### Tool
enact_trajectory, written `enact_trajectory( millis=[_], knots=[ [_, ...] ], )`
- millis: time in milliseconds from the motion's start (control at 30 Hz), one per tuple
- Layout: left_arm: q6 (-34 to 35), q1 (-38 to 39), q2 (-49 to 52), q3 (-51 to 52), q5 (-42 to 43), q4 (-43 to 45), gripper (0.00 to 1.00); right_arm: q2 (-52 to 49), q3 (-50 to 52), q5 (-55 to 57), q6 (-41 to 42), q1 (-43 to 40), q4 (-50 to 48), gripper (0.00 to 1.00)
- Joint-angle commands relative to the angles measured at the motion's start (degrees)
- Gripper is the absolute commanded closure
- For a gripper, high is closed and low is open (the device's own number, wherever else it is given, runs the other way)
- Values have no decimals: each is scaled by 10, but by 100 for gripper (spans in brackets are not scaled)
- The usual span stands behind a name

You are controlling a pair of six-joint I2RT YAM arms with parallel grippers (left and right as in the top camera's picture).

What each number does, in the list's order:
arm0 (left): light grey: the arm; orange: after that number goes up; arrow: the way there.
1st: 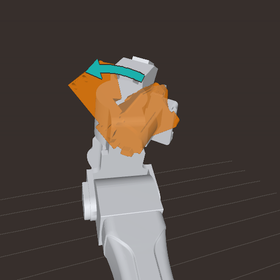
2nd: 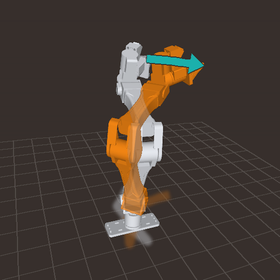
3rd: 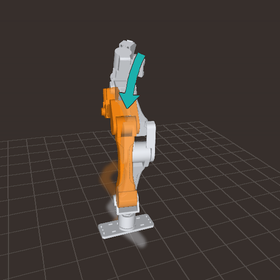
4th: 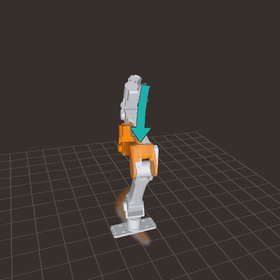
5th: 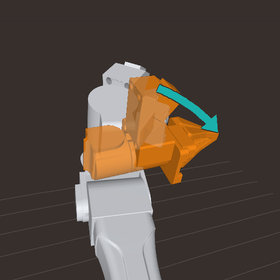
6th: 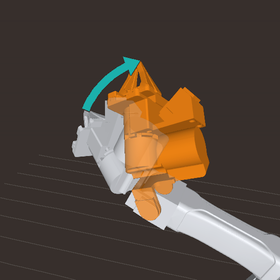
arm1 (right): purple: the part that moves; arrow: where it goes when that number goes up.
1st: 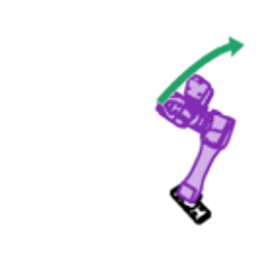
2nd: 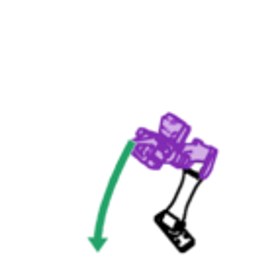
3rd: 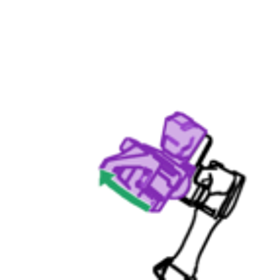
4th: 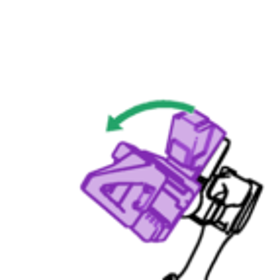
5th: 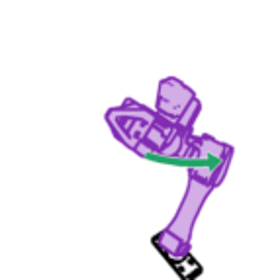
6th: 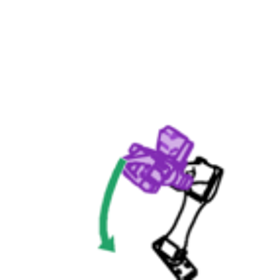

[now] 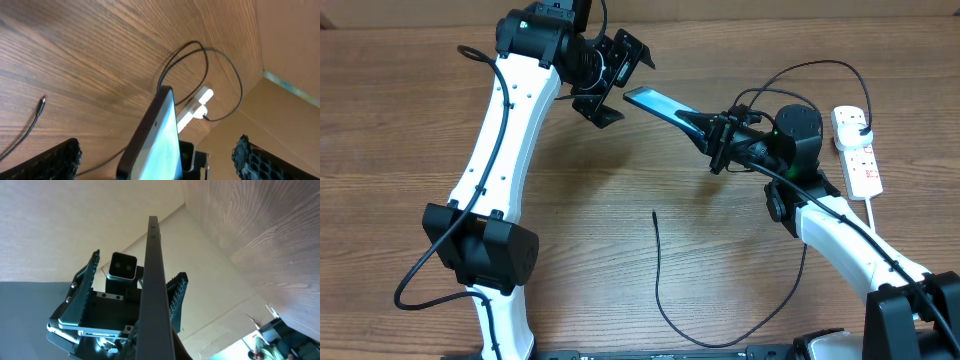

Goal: Plug charger to phone and switch on socket

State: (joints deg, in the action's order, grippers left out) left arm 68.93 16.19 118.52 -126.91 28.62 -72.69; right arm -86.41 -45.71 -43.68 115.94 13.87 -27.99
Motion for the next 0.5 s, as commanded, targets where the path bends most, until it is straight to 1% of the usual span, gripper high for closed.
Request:
enact_trajectory(
  millis=[0, 100, 200, 333, 400, 467],
  knots=[
    [4, 16, -18, -12, -49, 3, 0, 5, -13, 12, 79, -1, -11, 96],
    [-11, 30, -17, -12, -87, 3, 0, 5, -13, 12, 79, -1, -11, 96],
    [-30, 33, -17, -10, -89, 7, 0, 5, -13, 12, 79, -1, -11, 96],
    [-75, 32, -16, 0, -12, 51, 0, 5, -13, 12, 79, -1, -11, 96],
    [-82, 32, -16, 14, 16, 79, 0, 5, -13, 12, 79, -1, -11, 96],
    [-81, 32, -16, 28, 26, 93, 0, 5, -13, 12, 79, -1, -11, 96]
  ],
)
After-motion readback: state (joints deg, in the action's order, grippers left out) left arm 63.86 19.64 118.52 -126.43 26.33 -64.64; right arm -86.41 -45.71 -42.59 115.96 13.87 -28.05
